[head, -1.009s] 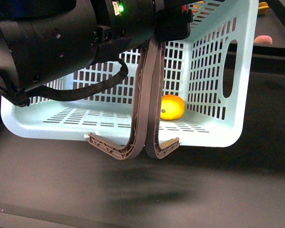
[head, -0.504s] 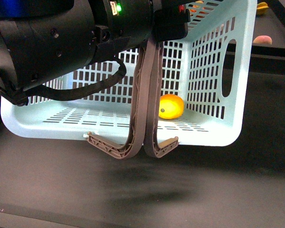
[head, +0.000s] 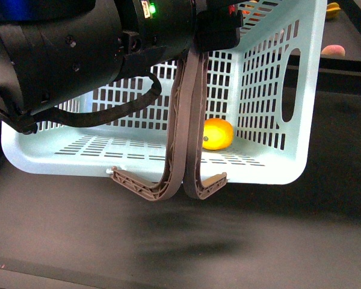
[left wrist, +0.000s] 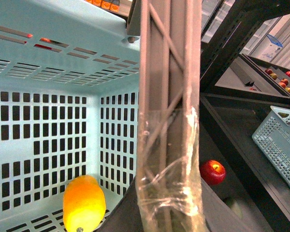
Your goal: Pick mango with right arm and hold basket with left
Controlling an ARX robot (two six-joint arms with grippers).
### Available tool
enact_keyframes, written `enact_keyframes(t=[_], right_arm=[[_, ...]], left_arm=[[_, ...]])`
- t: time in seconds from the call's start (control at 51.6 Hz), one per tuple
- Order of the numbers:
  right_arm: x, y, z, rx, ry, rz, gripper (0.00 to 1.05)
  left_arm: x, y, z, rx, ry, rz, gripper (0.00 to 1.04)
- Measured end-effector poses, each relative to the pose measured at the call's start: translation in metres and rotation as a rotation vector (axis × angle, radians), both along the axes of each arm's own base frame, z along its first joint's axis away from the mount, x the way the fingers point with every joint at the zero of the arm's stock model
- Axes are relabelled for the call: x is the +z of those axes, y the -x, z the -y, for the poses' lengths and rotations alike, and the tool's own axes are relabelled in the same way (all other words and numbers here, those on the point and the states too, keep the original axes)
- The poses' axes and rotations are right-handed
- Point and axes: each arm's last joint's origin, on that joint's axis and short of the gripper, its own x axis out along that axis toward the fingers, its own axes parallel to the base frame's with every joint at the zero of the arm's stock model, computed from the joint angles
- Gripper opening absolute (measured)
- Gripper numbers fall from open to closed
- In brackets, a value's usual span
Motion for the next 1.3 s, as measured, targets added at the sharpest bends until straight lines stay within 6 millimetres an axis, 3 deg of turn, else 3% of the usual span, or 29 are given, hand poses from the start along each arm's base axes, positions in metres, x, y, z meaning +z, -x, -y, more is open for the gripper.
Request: enact_keyframes(t=[0.252, 0.291, 0.621, 0.795, 1.047, 1.3], right_arm=[[0.0, 0.0, 0.0, 0.0, 0.0, 0.0, 0.02], [0.0, 0.0, 0.0, 0.0, 0.002, 0.0, 0.06], [0.0, 0.0, 0.0, 0.0, 0.002, 0.0, 0.74], [0.0, 0.0, 0.0, 0.0, 0.0, 0.0, 0.99], [0.0, 0.0, 0.0, 0.0, 0.002, 0.0, 0.97], [0.0, 0.0, 0.0, 0.0, 0.002, 0.0, 0.97]], left_arm=[[0.0, 0.0, 0.0, 0.0, 0.0, 0.0, 0.09], [0.0, 0.0, 0.0, 0.0, 0.0, 0.0, 0.09], [-0.001, 0.0, 0.0, 0.003, -0.012, -0.004, 0.09], [0.003, -0.023, 0.001, 0.081, -0.052, -0.071, 0.09], [0.01, -0.082, -0.022, 0.421, 0.208, -0.215, 0.09], [0.008, -0.118, -0.06, 0.705, 0.437, -0.345, 0.09]])
